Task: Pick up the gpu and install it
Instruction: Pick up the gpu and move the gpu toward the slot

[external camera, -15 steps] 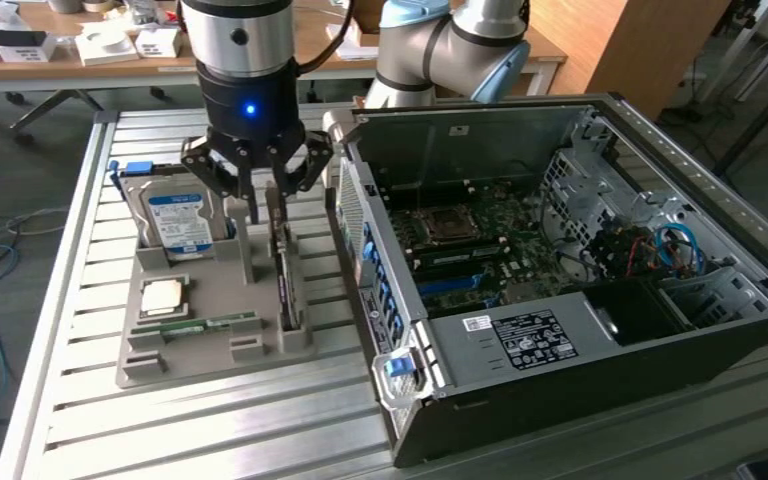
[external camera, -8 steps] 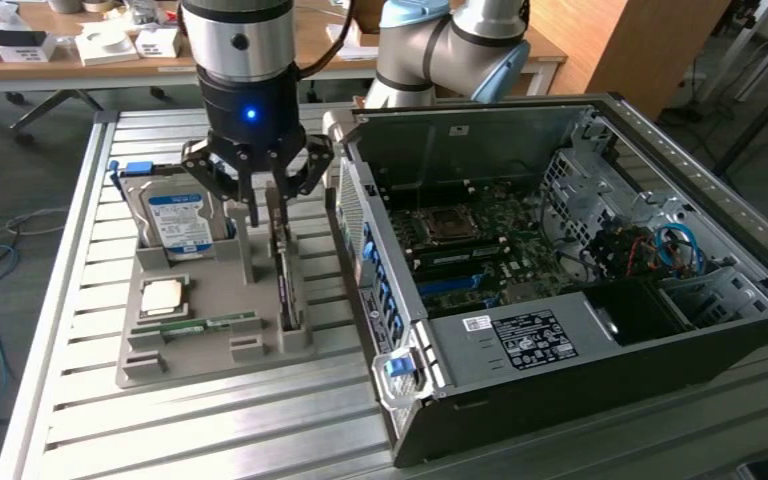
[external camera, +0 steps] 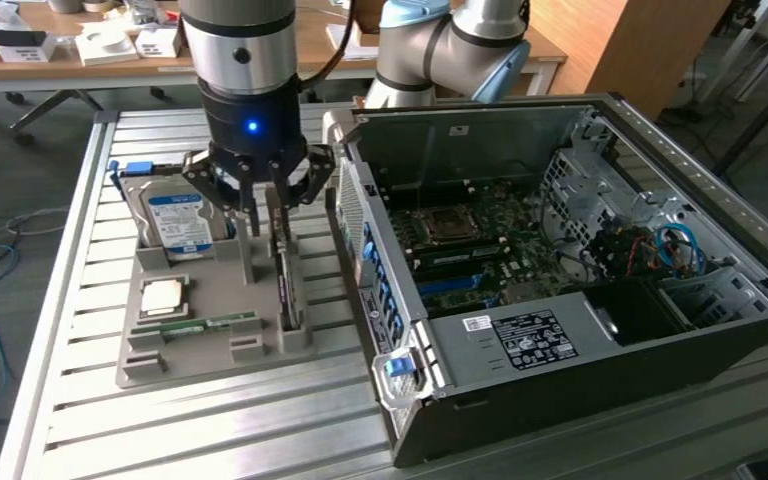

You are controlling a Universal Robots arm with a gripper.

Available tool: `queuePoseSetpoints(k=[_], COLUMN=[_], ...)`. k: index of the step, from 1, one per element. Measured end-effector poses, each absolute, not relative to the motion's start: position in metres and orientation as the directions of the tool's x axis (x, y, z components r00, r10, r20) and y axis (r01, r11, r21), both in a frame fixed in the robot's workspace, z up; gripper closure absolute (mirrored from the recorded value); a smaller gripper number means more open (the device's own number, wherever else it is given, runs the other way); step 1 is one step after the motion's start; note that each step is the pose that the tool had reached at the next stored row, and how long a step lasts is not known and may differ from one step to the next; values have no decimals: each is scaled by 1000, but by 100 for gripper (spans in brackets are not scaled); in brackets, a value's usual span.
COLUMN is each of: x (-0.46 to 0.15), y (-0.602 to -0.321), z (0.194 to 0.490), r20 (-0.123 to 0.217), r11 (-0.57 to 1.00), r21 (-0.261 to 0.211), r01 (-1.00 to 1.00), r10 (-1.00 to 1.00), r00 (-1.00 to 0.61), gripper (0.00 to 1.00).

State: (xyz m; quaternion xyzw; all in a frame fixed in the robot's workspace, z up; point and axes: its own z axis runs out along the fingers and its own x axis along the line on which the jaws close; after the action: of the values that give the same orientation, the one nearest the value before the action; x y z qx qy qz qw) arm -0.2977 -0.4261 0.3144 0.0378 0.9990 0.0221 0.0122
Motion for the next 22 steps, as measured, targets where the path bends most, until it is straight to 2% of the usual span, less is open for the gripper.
queuePoseSetpoints(k=[11, 22], x=[-298, -293], y=[-429, -429], z=[296, 292], r20=[-23, -23], r11=[996, 996], r21=[45, 45], r01=[75, 75], r10=[76, 76], r00=[-997, -997], gripper=[63, 63])
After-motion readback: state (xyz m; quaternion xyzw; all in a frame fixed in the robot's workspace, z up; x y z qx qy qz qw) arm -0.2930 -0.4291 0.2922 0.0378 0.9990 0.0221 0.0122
